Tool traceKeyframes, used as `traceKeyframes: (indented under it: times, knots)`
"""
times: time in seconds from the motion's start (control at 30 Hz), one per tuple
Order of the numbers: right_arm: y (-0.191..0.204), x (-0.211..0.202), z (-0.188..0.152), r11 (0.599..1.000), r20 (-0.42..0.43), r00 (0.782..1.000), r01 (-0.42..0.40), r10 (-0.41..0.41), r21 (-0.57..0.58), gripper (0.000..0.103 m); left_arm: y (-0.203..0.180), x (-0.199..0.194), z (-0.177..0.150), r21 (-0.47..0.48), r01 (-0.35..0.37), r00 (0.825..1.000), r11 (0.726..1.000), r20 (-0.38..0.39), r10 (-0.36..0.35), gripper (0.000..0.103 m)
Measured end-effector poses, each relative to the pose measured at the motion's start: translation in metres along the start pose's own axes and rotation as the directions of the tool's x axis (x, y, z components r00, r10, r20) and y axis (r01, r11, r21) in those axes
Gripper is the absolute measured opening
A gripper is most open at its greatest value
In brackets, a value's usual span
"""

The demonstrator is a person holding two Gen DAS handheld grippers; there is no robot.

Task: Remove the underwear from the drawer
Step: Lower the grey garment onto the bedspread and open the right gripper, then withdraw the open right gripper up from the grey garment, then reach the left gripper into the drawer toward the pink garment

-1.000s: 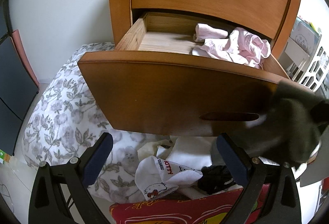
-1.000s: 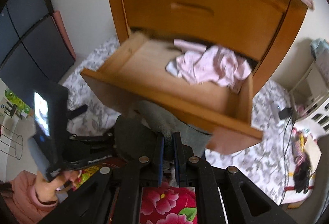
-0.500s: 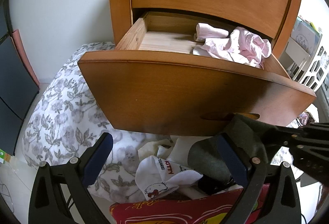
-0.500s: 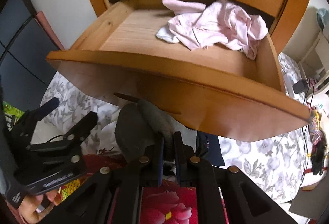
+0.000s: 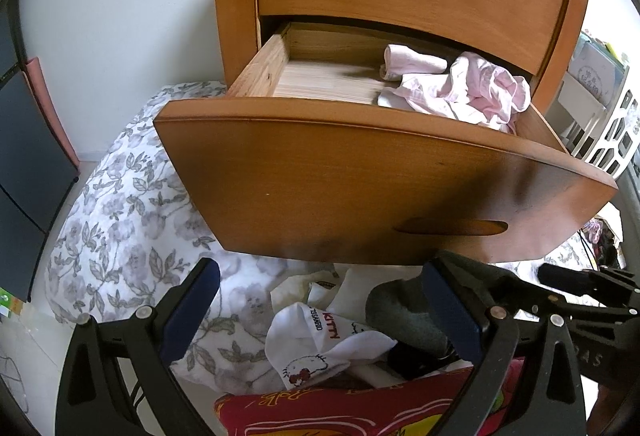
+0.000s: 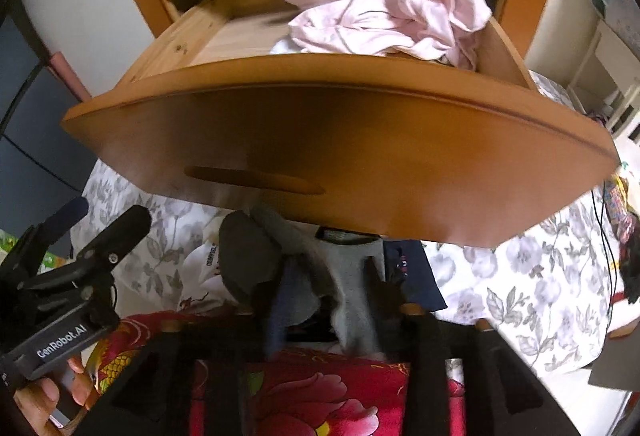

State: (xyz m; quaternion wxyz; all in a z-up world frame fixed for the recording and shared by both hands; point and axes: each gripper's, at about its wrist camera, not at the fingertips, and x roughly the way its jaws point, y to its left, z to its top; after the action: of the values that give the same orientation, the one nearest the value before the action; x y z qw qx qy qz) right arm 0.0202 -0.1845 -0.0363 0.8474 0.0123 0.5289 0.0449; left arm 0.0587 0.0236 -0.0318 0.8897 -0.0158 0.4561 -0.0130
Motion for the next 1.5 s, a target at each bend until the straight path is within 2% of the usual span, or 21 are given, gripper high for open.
traceKeyframes:
  times: [0.13,0.57,0.7,1.03,1.27,1.43,1.5]
  knots:
    - [-0.003,-0.003,-0.007,0.999,0.026,0.999,0.018,-0.019,0.030,0.061,-0.001,0.000,0.000,0.005,-0.007,1.000,1.000,0.000,0.007,0.101]
    - [-0.001,-0.018,-0.018,0.997,0.110,0.992,0.063,-0.068,0.053,0.098,-0.003,-0.001,0.000,0.012,-0.024,1.000,1.000,0.001,0.024,0.101]
    - [-0.001,-0.025,-0.020,0.994,0.165,0.982,0.087,-0.097,0.068,0.103,-0.003,-0.003,0.000,0.013,-0.032,0.999,0.999,0.006,0.032,0.101]
    - [0.001,-0.047,-0.027,0.987,0.277,0.949,0.130,-0.152,0.097,0.103,-0.005,-0.009,0.000,0.020,-0.043,0.999,0.999,0.021,0.043,0.101]
    - [0.000,-0.061,-0.031,0.983,0.330,0.928,0.143,-0.175,0.118,0.103,-0.001,-0.022,0.010,0.020,0.038,0.999,0.999,0.011,-0.038,0.101]
    - [-0.005,-0.067,-0.034,0.978,0.361,0.914,0.142,-0.188,0.151,0.103,0.000,-0.054,0.041,0.045,0.125,0.989,0.991,0.080,-0.128,0.101]
    - [-0.007,-0.067,-0.035,0.979,0.361,0.915,0.132,-0.181,0.157,0.103,-0.003,-0.063,0.057,0.071,0.129,0.986,0.989,0.101,-0.135,0.101]
